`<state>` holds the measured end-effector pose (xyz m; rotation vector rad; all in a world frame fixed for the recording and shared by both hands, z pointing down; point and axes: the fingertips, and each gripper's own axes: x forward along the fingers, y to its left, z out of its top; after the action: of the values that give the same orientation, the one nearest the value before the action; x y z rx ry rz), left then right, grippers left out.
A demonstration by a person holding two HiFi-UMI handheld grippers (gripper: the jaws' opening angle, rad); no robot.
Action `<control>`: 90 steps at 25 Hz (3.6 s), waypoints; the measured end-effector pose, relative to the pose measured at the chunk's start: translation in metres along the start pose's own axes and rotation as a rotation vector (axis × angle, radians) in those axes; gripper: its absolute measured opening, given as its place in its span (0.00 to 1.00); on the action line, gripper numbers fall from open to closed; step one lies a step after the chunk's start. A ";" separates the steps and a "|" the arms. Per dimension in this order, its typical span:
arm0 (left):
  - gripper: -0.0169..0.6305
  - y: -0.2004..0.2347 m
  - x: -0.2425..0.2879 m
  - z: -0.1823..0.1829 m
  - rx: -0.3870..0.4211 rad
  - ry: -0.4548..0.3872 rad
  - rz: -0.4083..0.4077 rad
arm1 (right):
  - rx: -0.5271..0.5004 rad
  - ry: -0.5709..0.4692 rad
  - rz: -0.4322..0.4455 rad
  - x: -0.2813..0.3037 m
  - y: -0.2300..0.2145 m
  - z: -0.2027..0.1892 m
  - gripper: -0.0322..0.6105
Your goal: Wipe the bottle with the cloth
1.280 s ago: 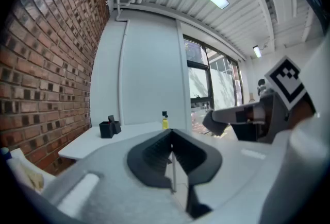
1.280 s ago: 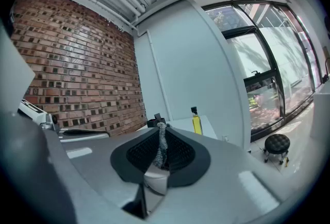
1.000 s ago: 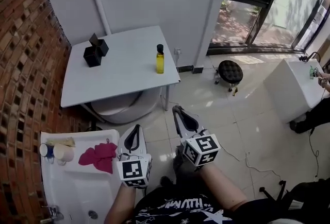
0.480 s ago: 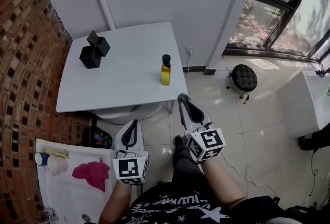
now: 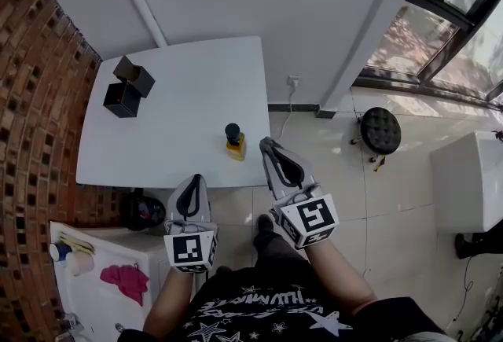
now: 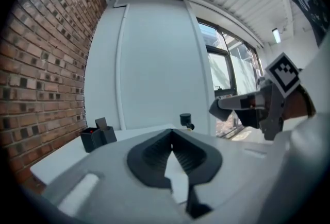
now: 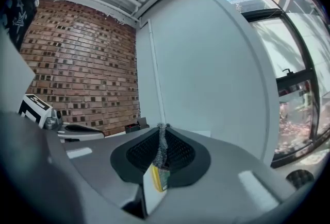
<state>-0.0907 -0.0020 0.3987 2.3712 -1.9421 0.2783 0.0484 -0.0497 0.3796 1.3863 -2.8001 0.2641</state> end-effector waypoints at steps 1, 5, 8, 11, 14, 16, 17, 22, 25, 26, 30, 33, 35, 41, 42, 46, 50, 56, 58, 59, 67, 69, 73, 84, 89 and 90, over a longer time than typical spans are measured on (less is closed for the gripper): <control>0.03 -0.003 0.006 -0.002 0.004 0.005 0.001 | -0.016 -0.001 0.027 0.005 0.000 0.005 0.11; 0.03 -0.005 0.024 -0.005 0.000 0.013 0.017 | -0.069 0.000 0.136 0.027 0.006 0.027 0.11; 0.03 -0.002 0.032 -0.010 -0.003 0.027 0.010 | -0.094 0.015 0.218 0.045 0.021 0.033 0.11; 0.03 0.002 0.038 -0.014 -0.001 0.033 -0.015 | -0.146 0.065 0.292 0.060 0.037 0.027 0.11; 0.03 0.005 0.042 -0.013 0.011 0.037 -0.053 | -0.155 0.095 0.294 0.070 0.042 0.023 0.11; 0.03 0.007 0.046 -0.017 0.038 0.031 -0.088 | -0.166 0.118 0.267 0.076 0.040 0.021 0.11; 0.03 0.007 0.047 -0.018 0.044 0.028 -0.105 | -0.183 0.141 0.256 0.079 0.040 0.018 0.11; 0.03 0.013 0.055 -0.012 0.063 0.015 -0.135 | -0.198 0.217 0.247 0.088 0.042 0.008 0.11; 0.03 0.015 0.060 -0.013 0.055 0.002 -0.137 | -0.196 0.230 0.252 0.087 0.045 0.006 0.11; 0.03 0.015 0.062 -0.014 0.052 0.001 -0.140 | -0.196 0.233 0.252 0.086 0.046 0.005 0.11; 0.03 0.016 0.064 -0.015 0.045 0.001 -0.138 | -0.189 0.241 0.261 0.082 0.053 0.003 0.11; 0.03 0.019 0.064 -0.018 0.038 0.007 -0.130 | -0.178 0.240 0.283 0.078 0.061 0.001 0.11; 0.03 0.021 0.064 -0.021 0.033 0.011 -0.124 | -0.175 0.230 0.292 0.076 0.066 0.000 0.11; 0.03 0.020 0.065 -0.022 0.011 0.021 -0.117 | -0.137 0.200 0.303 0.068 0.064 0.005 0.11; 0.03 0.022 0.066 -0.022 0.014 0.016 -0.112 | -0.137 0.198 0.306 0.067 0.064 0.006 0.11; 0.03 0.026 0.064 -0.021 -0.012 0.024 -0.105 | -0.148 0.155 0.322 0.062 0.070 0.004 0.11; 0.03 0.032 0.065 -0.019 -0.054 0.016 -0.089 | -0.229 0.135 0.327 0.050 0.071 -0.025 0.11; 0.03 0.025 0.067 -0.021 -0.035 0.027 -0.110 | -0.377 0.198 0.386 0.045 0.080 -0.070 0.11; 0.03 0.023 0.067 -0.021 -0.034 0.028 -0.117 | -0.410 0.203 0.381 0.049 0.080 -0.073 0.11; 0.03 0.022 0.067 -0.021 -0.033 0.030 -0.120 | -0.415 0.201 0.377 0.051 0.080 -0.073 0.11; 0.03 0.025 0.067 -0.022 -0.028 0.042 -0.111 | -0.421 0.203 0.355 0.055 0.071 -0.077 0.11; 0.03 0.027 0.066 -0.022 -0.029 0.042 -0.107 | -0.410 0.215 0.355 0.055 0.068 -0.081 0.11; 0.03 0.030 0.066 -0.023 -0.031 0.047 -0.099 | -0.406 0.234 0.362 0.056 0.069 -0.091 0.11; 0.03 0.035 0.063 -0.022 -0.028 0.054 -0.084 | -0.411 0.332 0.379 0.063 0.062 -0.134 0.11; 0.03 0.035 0.063 -0.023 -0.030 0.061 -0.079 | -0.400 0.382 0.390 0.067 0.060 -0.156 0.11; 0.03 0.035 0.063 -0.023 -0.030 0.062 -0.077 | -0.395 0.391 0.391 0.068 0.059 -0.159 0.11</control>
<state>-0.1158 -0.0660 0.4307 2.3818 -1.8110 0.3122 -0.0505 -0.0439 0.5335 0.6255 -2.5742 -0.0226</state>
